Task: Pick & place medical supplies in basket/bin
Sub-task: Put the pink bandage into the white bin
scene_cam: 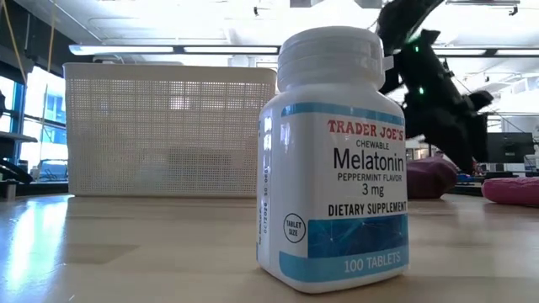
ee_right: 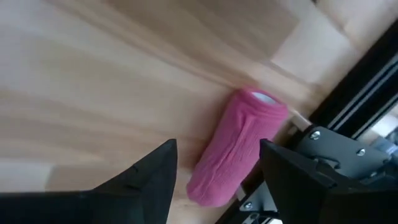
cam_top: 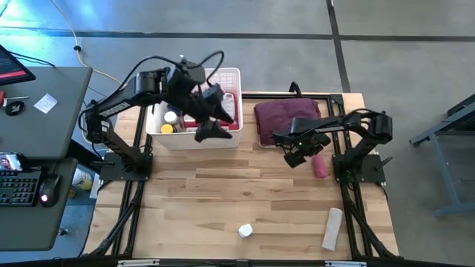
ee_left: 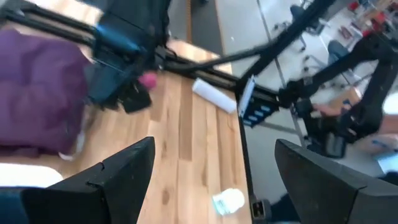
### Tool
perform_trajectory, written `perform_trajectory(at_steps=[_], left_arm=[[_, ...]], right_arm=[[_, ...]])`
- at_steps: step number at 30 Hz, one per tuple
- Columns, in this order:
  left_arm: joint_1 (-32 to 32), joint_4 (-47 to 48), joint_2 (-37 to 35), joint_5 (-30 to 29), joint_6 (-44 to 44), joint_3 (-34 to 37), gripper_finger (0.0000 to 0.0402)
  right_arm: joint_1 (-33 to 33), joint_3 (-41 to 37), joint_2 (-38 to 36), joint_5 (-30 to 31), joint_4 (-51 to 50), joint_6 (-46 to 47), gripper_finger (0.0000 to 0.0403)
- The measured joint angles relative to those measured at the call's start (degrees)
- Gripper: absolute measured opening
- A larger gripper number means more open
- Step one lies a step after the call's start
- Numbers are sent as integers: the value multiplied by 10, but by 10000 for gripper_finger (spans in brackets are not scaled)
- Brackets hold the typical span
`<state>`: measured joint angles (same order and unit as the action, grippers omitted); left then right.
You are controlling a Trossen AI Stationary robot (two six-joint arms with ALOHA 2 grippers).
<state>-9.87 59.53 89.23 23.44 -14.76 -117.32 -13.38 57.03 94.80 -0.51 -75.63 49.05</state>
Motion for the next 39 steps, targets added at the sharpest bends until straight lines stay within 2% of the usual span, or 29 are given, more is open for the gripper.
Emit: perform_trajectory(at_steps=[5, 12, 19, 25, 31, 35, 39], left_arm=[[1, 16, -11, -4, 0, 1, 363], [2, 23, -14, -11, 10, 1, 363], [1, 30, -15, -11, 9, 1, 363], [1, 52, -15, -11, -13, 1, 363], [1, 58, -17, -11, -22, 1, 363], [1, 58, -17, -12, -31, 1, 363], [1, 58, -17, -14, -37, 1, 363]], right_arm=[[-20, -34, 0, 8, 1, 4, 234], [-33, -65, -1, -31, 31, 23, 288], [-34, -86, -2, -23, 49, 19, 322], [-43, -134, -2, -22, 55, 34, 323], [-46, -175, -7, -69, 95, 19, 319], [-45, -176, -17, -68, 103, 10, 298], [-45, -176, -33, -63, 122, 22, 259]])
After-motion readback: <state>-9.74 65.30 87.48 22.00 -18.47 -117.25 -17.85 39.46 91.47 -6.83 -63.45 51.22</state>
